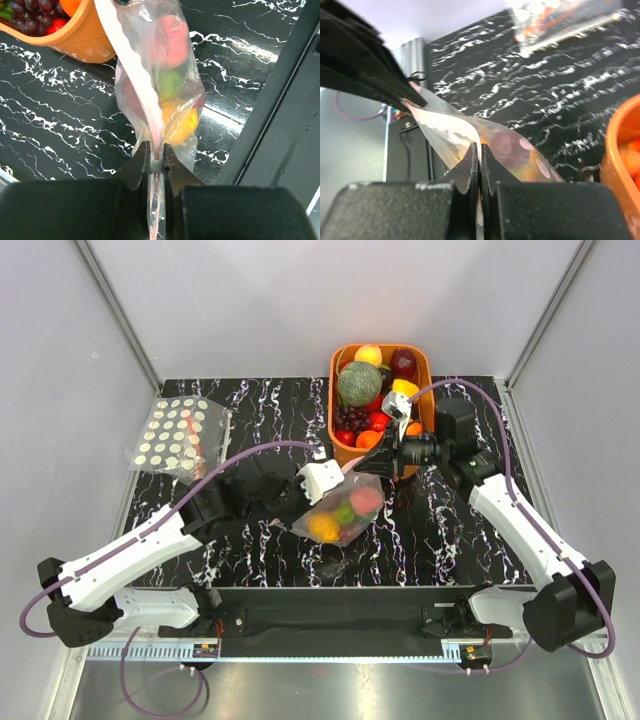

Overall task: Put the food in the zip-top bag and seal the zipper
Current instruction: Zip the zipper food storage bag at the center of the board, then place the zipper food storage bag at the center of the board, then reset both arms

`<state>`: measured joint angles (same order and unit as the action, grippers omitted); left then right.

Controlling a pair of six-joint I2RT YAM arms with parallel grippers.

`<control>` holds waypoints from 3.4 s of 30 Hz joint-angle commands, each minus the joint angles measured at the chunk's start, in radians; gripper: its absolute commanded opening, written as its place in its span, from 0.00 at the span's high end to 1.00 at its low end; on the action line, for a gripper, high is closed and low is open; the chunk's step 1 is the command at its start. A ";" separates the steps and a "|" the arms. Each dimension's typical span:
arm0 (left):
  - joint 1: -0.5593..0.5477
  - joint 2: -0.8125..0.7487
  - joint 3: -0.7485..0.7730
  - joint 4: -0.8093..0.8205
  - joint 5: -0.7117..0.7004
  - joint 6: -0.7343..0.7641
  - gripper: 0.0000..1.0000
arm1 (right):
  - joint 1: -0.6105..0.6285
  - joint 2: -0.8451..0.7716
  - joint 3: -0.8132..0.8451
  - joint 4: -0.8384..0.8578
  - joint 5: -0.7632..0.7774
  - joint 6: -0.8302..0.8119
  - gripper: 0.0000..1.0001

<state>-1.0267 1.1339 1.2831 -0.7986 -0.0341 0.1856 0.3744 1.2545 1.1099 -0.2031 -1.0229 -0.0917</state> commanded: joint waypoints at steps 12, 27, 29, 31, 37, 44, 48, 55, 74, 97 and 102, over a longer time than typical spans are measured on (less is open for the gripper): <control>-0.001 -0.059 0.005 -0.034 -0.069 -0.052 1.00 | -0.092 -0.135 0.016 0.056 0.679 0.165 1.00; -0.001 -0.016 0.111 -0.272 -0.090 -0.166 1.00 | -0.137 -0.194 -0.007 0.125 0.797 0.126 1.00; -0.001 0.006 0.120 -0.319 -0.069 -0.175 1.00 | -0.137 -0.191 0.002 0.116 0.797 0.115 1.00; -0.001 0.024 0.134 -0.347 -0.067 -0.182 1.00 | -0.137 -0.185 0.013 0.108 0.775 0.102 1.00; -0.001 0.020 0.151 -0.301 -0.127 -0.183 0.97 | -0.137 -0.182 0.016 0.134 0.675 0.119 1.00; 0.040 0.059 0.199 -0.274 -0.361 -0.222 0.97 | -0.135 -0.113 0.013 0.237 0.514 0.228 1.00; 0.073 0.075 0.210 -0.213 -0.408 -0.222 0.63 | -0.137 -0.109 0.040 0.214 0.599 0.247 0.97; 0.200 0.069 0.205 -0.076 -0.455 -0.251 0.01 | -0.137 -0.057 0.122 -0.019 0.882 0.388 0.53; 0.212 -0.431 -0.162 0.091 -0.259 -0.336 0.01 | -0.137 -0.426 0.076 -0.283 0.983 0.446 0.00; 0.211 -0.801 -0.535 0.125 -0.231 -0.357 0.01 | -0.135 -0.819 -0.205 -0.539 1.017 0.527 0.00; 0.212 -0.767 -0.530 0.121 -0.228 -0.357 0.01 | -0.135 -0.802 -0.214 -0.541 1.012 0.543 0.01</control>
<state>-0.8154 0.3534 0.7544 -0.7315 -0.2867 -0.1753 0.2413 0.4419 0.8967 -0.7532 -0.0338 0.4316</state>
